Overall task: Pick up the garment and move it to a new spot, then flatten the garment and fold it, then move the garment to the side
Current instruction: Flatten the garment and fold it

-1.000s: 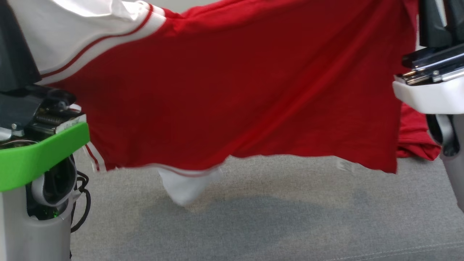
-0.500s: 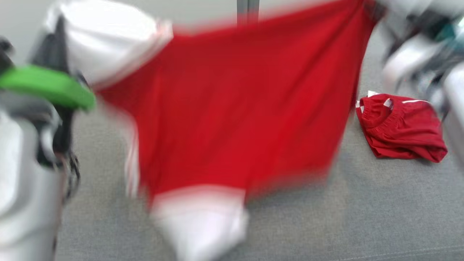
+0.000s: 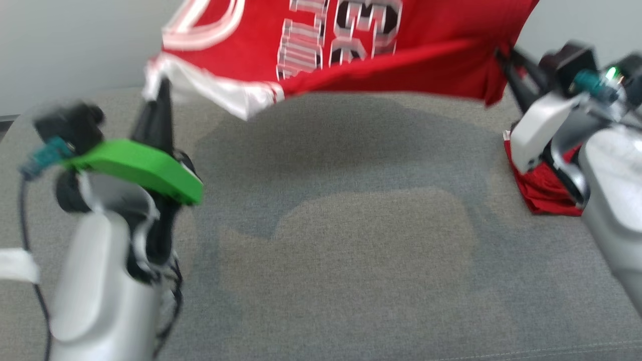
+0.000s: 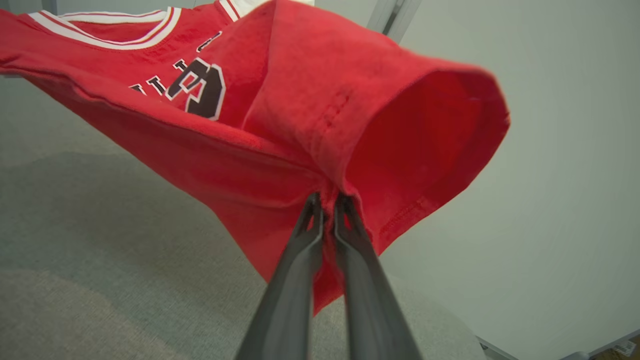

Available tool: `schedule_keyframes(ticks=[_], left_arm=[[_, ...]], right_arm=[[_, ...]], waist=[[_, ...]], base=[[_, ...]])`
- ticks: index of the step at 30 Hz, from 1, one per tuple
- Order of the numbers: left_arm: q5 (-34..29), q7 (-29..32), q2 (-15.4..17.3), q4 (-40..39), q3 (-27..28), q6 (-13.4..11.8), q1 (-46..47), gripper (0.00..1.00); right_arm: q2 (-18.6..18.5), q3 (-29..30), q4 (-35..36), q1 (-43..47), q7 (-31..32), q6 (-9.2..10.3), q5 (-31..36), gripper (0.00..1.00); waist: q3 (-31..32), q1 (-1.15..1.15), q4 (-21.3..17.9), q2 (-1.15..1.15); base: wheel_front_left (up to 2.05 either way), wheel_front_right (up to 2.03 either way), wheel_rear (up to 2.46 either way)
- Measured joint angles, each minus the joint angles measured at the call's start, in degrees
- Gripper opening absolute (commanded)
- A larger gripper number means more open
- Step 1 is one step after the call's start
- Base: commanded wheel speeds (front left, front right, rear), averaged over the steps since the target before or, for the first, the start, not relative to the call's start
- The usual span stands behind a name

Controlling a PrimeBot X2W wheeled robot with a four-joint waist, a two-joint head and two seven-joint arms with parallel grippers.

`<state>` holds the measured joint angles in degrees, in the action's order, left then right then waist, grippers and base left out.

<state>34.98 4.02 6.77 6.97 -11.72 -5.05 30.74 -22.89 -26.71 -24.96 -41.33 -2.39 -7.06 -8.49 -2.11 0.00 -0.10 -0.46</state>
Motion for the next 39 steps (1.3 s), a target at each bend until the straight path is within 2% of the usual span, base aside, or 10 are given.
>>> schedule_keyframes(ticks=[4,6,10,14,25,39], left_arm=[[2.92,-0.07,-4.71,3.55,-3.08,0.0,-12.65,0.0],[3.39,-0.66,-5.69,4.97,-4.58,0.07,-17.81,0.0],[3.75,-3.19,-4.19,5.61,-4.48,0.59,-22.72,0.0],[3.76,-6.77,-3.35,4.43,-1.42,1.11,-23.06,0.0],[3.76,-10.23,-3.1,2.63,-0.97,2.1,-28.37,0.0],[4.12,-12.38,-2.86,-2.69,-1.68,1.76,-39.4,0.0]], right_arm=[[1.44,-3.81,-2.99,9.47,-0.56,-0.07,-2.71,0.0],[2.74,-5.37,-3.61,13.99,-1.7,-0.07,-3.77,0.0],[5.13,-7.2,-3.82,18.35,-5.24,-0.07,-5.58,0.0],[5.81,-6.97,-3.3,18.7,-9.32,-0.07,-5.91,0.0],[4.64,-6.94,-5.32,23.75,-10.96,-0.07,-6.15,0.0],[0.88,-7.53,-6.2,30.95,-11.71,0.0,-4.7,0.0]], waist=[[-1.48,0.0,0.35,0.0],[-2.2,0.0,0.6,0.0],[-3.5,0.0,0.83,0.0],[-3.87,0.0,0.16,0.0],[-2.17,0.0,-1.37,0.0],[-0.74,0.0,2.11,0.0]], base=[[0.0,0.0,0.0],[0.0,0.0,0.0],[0.0,0.0,0.0],[0.0,0.0,0.0],[0.0,0.0,0.0],[0.0,0.0,0.0]])
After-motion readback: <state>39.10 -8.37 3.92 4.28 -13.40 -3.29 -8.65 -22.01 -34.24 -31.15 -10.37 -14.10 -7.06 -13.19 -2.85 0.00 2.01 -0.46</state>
